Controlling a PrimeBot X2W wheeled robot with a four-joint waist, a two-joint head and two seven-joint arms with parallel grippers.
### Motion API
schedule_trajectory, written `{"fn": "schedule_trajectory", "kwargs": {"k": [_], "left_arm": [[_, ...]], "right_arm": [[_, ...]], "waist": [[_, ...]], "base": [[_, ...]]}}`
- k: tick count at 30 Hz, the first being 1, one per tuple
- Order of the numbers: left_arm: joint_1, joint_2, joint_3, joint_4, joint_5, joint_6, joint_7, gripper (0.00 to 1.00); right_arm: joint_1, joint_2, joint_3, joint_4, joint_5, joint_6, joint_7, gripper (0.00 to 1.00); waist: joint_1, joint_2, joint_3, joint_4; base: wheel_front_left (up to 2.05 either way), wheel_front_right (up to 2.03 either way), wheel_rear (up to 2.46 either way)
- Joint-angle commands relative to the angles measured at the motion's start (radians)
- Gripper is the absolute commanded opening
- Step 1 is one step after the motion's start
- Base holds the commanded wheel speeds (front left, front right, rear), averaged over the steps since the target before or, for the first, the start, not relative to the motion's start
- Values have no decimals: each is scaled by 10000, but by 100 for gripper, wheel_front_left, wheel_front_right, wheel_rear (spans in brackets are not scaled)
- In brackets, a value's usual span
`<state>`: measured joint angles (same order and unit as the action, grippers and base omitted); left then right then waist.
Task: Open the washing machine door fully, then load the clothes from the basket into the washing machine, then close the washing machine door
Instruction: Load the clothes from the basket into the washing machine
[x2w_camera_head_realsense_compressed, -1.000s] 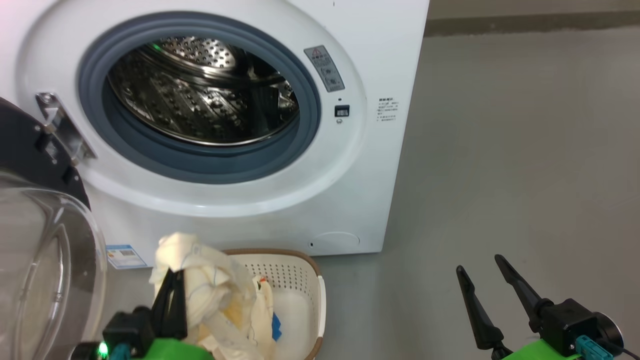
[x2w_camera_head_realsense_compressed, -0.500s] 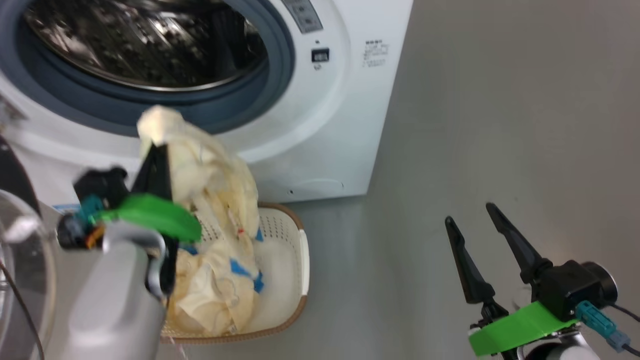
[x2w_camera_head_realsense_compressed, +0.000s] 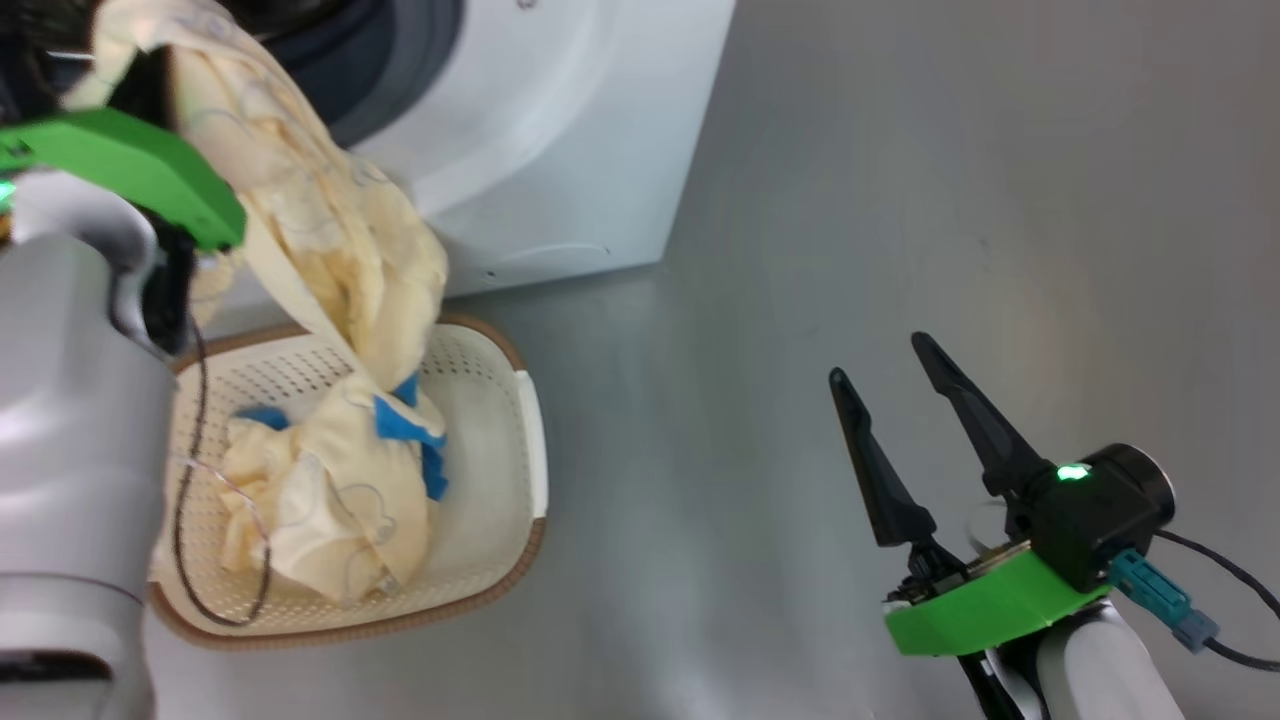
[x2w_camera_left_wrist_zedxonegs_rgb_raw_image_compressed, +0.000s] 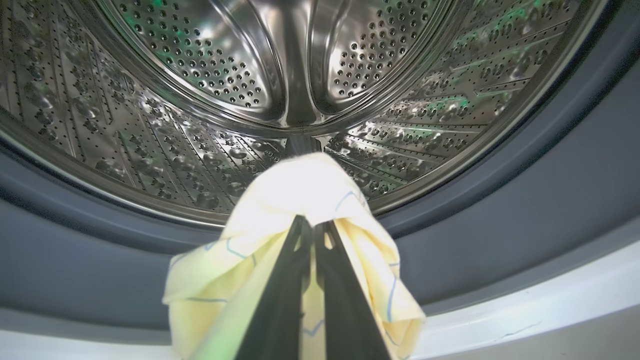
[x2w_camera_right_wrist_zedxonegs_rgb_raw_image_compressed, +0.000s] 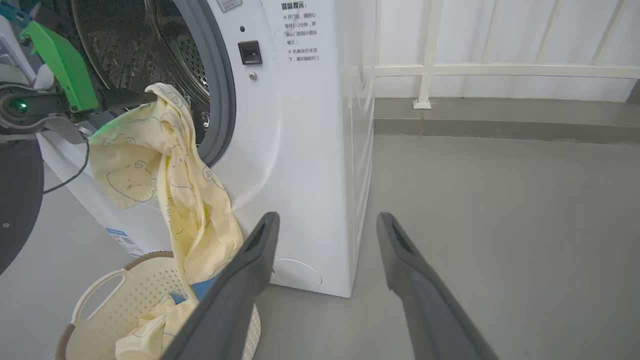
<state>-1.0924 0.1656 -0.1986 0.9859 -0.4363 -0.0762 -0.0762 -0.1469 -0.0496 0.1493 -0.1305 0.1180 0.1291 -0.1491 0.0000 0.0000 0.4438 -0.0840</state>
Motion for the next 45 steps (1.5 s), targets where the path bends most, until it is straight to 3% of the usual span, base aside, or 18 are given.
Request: {"fn": "schedule_trajectory", "kwargs": {"k": [1,10,24,30,40,41,43,44,45], "left_arm": [[-482,594,162,46,-104,-116,157,0],[-2079,1730,172,978,-110,-250,660,0],[-4266,3171,-194,335,1015,934,-1571,0],[-4549,3328,-84,-618,1264,1269,-1843,0],[-3361,2687,390,446,321,670,-1853,0],[-3336,2649,395,547,278,639,-1852,9],[-3300,2570,450,716,151,575,-1848,79],[-3274,2553,449,779,132,566,-1849,94],[-3249,2534,438,836,123,556,-1849,100]], "right_arm": [[-207,-7,349,-149,59,16,-134,100],[-603,-14,828,248,218,16,-397,100],[-878,-28,1172,590,449,16,-648,100],[-1004,-23,1171,629,490,16,-739,100],[-1182,-15,1045,752,509,16,-791,100],[-1192,-14,1034,768,509,16,-787,100],[-1216,-14,1025,796,520,16,-782,100],[-1228,-14,1023,805,529,16,-781,100],[-1237,-13,1026,809,538,16,-777,100]], "waist": [[0,0,806,-668],[0,0,1434,-1223],[0,0,1988,-1762],[0,0,2274,-1752],[0,0,2406,-1439],[0,0,2393,-1419],[0,0,2364,-1391],[0,0,2345,-1379],[0,0,2331,-1372]], "base": [[0,0,0],[0,0,0],[0,0,0],[0,0,0],[0,0,0],[0,0,0],[0,0,0],[0,0,0],[0,0,0]]}}
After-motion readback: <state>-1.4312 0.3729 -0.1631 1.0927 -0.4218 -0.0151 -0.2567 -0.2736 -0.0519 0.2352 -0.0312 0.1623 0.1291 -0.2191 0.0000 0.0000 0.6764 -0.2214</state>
